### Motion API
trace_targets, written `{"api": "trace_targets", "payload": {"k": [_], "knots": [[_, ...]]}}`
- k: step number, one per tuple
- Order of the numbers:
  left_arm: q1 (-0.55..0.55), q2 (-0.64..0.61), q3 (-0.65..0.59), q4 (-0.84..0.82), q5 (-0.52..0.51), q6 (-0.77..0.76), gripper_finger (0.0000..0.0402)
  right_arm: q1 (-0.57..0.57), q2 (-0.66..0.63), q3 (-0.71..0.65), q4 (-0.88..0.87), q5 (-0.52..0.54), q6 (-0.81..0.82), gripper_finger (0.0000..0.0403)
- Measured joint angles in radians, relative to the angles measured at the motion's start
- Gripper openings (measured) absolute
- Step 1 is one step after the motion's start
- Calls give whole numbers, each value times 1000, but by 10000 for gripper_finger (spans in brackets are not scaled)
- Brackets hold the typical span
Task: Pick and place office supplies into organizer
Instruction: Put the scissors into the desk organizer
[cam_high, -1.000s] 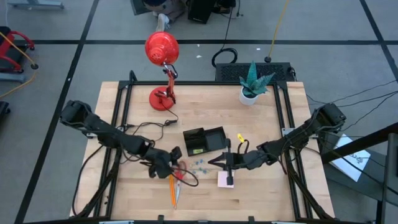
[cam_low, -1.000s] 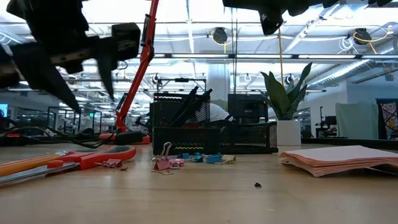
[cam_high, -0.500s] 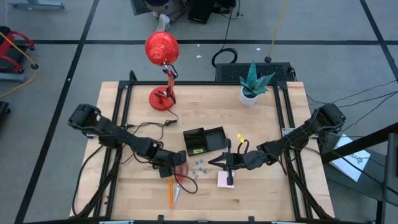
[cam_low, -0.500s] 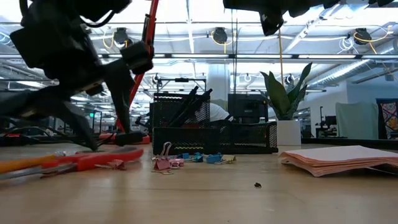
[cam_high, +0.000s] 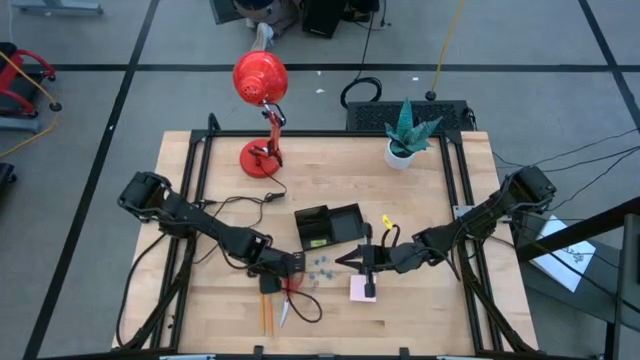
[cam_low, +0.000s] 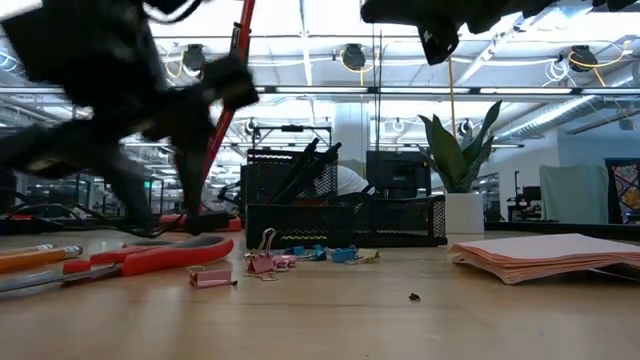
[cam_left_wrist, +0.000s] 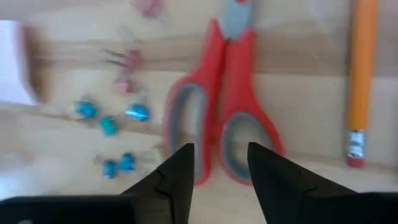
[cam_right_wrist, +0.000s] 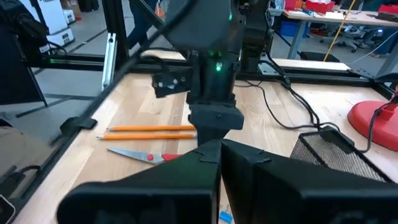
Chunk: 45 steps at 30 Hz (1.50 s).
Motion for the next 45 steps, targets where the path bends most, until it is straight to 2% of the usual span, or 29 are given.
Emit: {"api": "trace_targets", "payload": {"k": [7, 11, 21, 27, 34, 39, 45], "knots": [[-12, 43, 5, -1, -18, 76, 180, 0, 1, 0, 7, 0, 2, 2], [-11, 53, 5, 11, -20, 95, 177, 0, 1, 0, 10, 0, 3, 2], [-10, 56, 5, -30, 3, 95, 130, 0, 1, 0, 12, 0, 3, 2], [-9, 88, 6, -35, 25, 36, 99, 0, 1, 0, 12, 0, 3, 2], [-8, 99, 7, -41, 53, -12, 82, 0, 1, 0, 12, 0, 3, 2], [-8, 99, 7, -40, 52, -33, 59, 0, 0, 0, 12, 0, 3, 2], [-21, 68, -1, -30, -5, -33, 34, 0, 0, 0, 12, 0, 1, 2]]}}
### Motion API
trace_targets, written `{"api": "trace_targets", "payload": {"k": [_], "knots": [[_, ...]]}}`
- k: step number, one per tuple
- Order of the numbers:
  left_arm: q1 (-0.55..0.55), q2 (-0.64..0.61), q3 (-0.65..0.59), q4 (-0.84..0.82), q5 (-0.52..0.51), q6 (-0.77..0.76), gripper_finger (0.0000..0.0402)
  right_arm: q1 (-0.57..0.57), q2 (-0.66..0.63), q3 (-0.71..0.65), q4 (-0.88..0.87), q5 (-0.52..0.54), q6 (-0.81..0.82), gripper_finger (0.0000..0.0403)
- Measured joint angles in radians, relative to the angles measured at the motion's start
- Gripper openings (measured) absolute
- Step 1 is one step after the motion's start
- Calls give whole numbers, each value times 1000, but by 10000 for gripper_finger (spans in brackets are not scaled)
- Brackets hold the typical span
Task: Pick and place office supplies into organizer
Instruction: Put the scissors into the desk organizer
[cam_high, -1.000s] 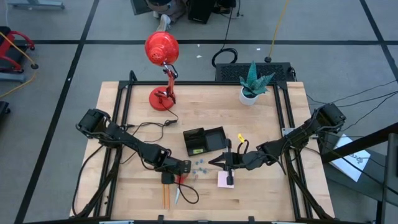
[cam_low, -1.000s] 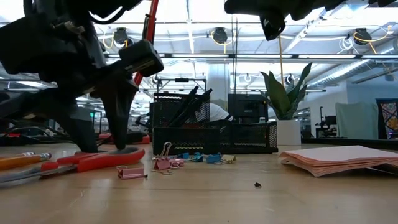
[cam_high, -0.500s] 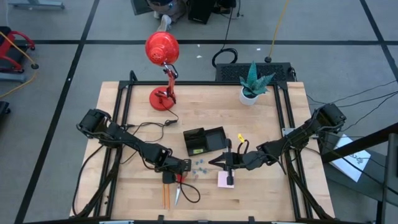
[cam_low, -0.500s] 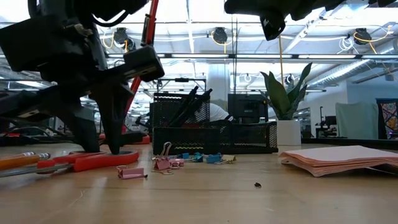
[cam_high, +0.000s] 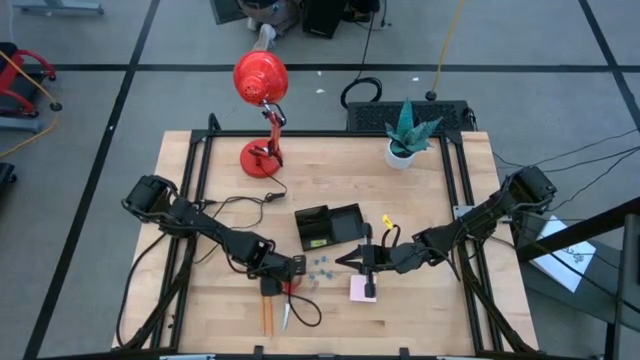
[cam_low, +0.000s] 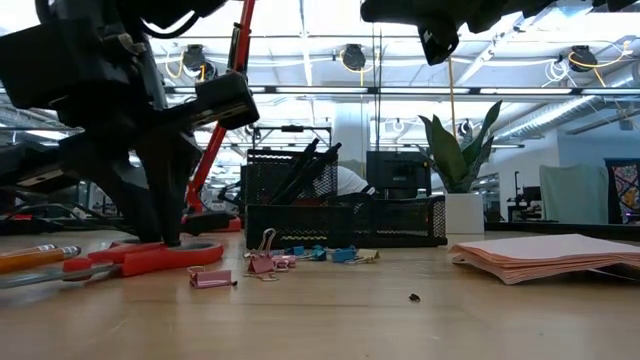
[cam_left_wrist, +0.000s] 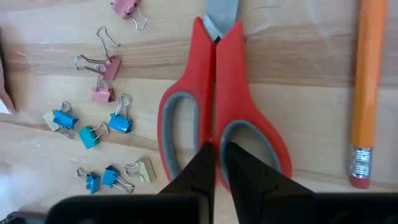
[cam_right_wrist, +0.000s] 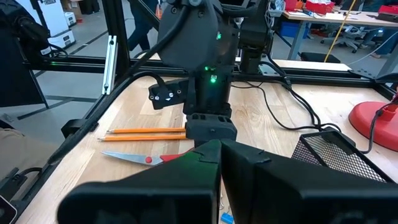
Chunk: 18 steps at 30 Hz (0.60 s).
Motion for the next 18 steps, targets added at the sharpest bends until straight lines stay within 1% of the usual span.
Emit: {"api": "trace_targets", "payload": {"k": [4, 11, 15, 18], "knots": [[-13, -30, -1, 13, -28, 0, 33, 0, 0, 0, 0, 0, 6, 2], [-33, -32, -2, 7, -83, 10, 32, 0, 0, 0, 0, 0, 12, 2], [-40, -33, -1, 3, -151, 23, 8, 0, 0, 0, 1, 0, 13, 2], [-44, -33, -1, -1, -184, 13, 6, 0, 0, 0, 1, 0, 13, 2]]}}
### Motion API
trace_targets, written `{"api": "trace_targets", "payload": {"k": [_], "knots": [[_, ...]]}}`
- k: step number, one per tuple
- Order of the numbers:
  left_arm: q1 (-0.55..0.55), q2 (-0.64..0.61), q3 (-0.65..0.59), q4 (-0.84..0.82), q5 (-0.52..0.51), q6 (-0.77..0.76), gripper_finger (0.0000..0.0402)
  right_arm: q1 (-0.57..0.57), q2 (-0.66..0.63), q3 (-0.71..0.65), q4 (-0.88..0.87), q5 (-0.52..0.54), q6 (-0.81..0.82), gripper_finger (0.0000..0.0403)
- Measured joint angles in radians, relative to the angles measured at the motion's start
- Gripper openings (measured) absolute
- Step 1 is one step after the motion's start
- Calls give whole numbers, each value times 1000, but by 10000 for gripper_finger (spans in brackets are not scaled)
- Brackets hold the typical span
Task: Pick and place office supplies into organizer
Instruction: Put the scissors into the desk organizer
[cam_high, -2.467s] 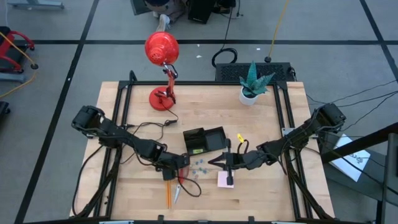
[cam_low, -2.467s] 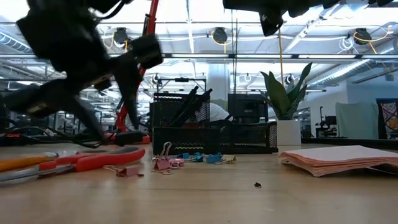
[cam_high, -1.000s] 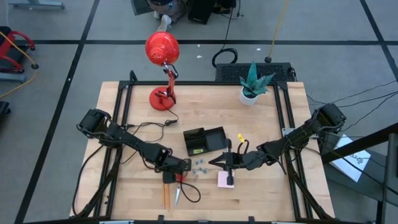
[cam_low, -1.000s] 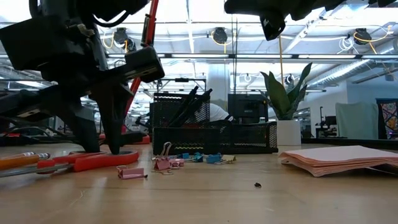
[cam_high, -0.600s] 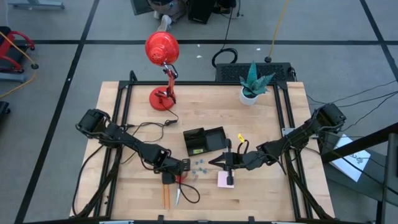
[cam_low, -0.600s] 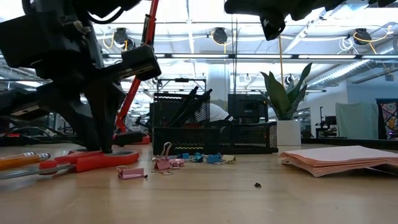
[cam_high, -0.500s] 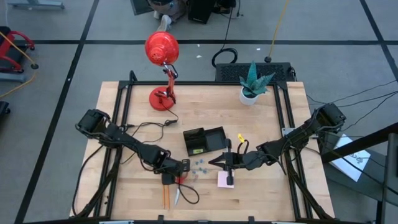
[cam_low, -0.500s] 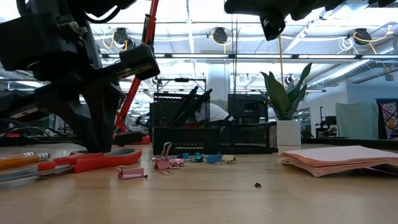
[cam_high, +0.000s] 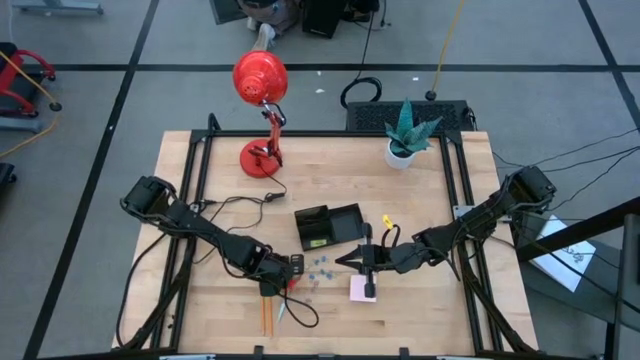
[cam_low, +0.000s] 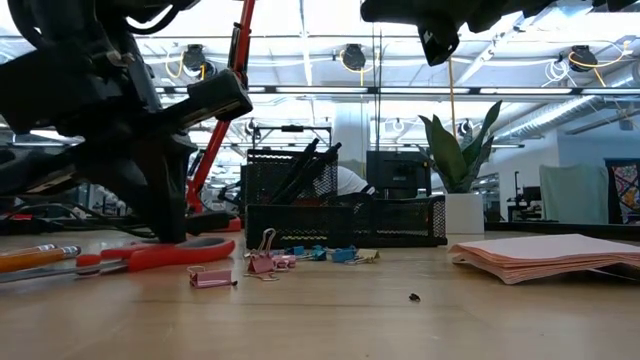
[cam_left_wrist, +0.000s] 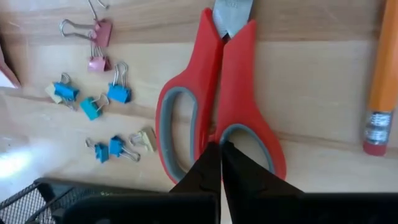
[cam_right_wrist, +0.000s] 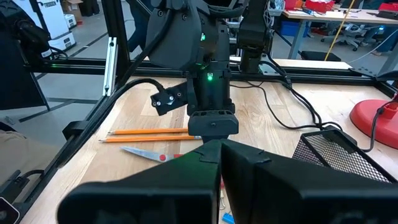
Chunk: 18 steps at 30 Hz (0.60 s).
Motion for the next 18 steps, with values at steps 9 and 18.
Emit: {"api": "trace_targets", "payload": {"k": [9, 18], "knots": [[-20, -1, 4, -13, -42, -3, 1, 0, 0, 0, 0, 0, 0, 2], [-21, -1, 59, -106, -27, -44, 24, 0, 0, 0, 1, 0, 0, 2]]}}
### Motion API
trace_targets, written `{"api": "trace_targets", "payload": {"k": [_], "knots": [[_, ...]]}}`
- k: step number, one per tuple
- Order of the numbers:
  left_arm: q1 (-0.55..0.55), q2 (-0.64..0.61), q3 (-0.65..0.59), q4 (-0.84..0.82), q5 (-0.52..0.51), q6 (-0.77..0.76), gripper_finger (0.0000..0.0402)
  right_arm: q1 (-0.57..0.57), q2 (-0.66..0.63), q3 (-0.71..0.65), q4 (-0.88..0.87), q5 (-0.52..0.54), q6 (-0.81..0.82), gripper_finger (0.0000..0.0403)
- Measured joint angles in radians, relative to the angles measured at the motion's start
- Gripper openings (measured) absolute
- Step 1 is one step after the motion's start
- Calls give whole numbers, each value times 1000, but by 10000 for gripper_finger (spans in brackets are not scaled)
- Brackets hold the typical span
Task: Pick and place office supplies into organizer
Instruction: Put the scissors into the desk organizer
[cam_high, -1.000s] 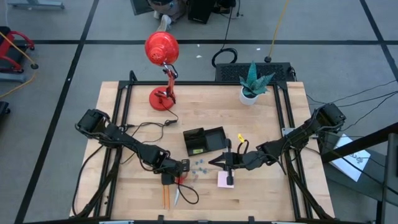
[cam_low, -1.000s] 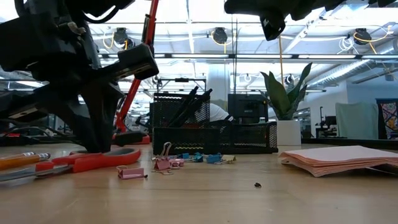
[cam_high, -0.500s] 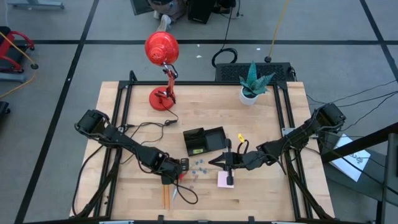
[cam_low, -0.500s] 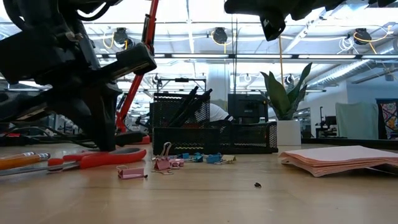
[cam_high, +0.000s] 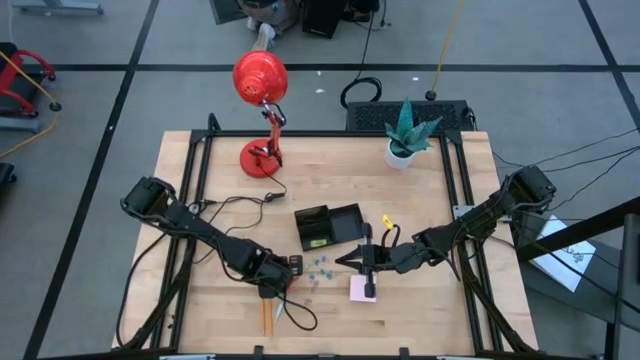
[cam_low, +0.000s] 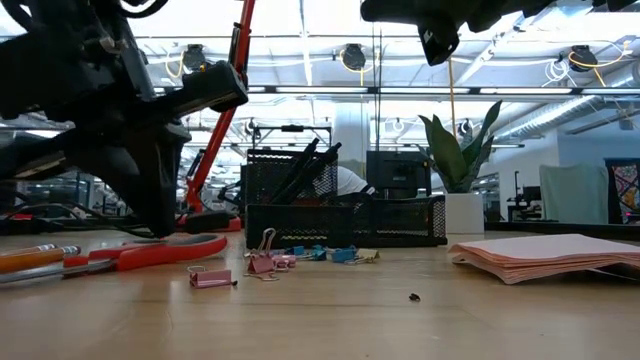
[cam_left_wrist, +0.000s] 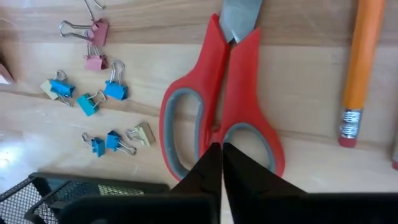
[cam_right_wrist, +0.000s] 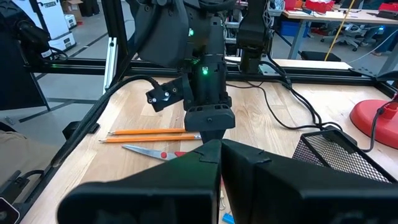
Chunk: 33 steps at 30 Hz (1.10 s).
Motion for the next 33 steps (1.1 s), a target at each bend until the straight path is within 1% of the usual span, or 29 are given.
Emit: {"api": "trace_targets", "payload": {"k": [5, 9, 12, 16, 20, 26, 33], "knots": [[0, 0, 36, -44, 9, 2, 74, 0, 0, 0, 10, 0, 0, 2], [5, 1, 56, -65, 12, 74, 118, 0, 0, 0, 11, 0, 0, 2], [19, 9, 66, -63, 35, 102, 150, 0, 0, 0, 11, 0, 0, 2], [40, 17, 66, -62, 61, 157, 177, 0, 0, 0, 11, 0, 0, 2], [59, 17, 66, -61, 85, 175, 177, 0, 0, 0, 10, 0, 0, 2], [65, 17, 66, -62, 98, 223, 153, 0, 0, 0, 10, 0, 0, 2], [66, 78, 70, -53, 105, 247, 135, 0, 0, 0, 8, 0, 0, 2]]}}
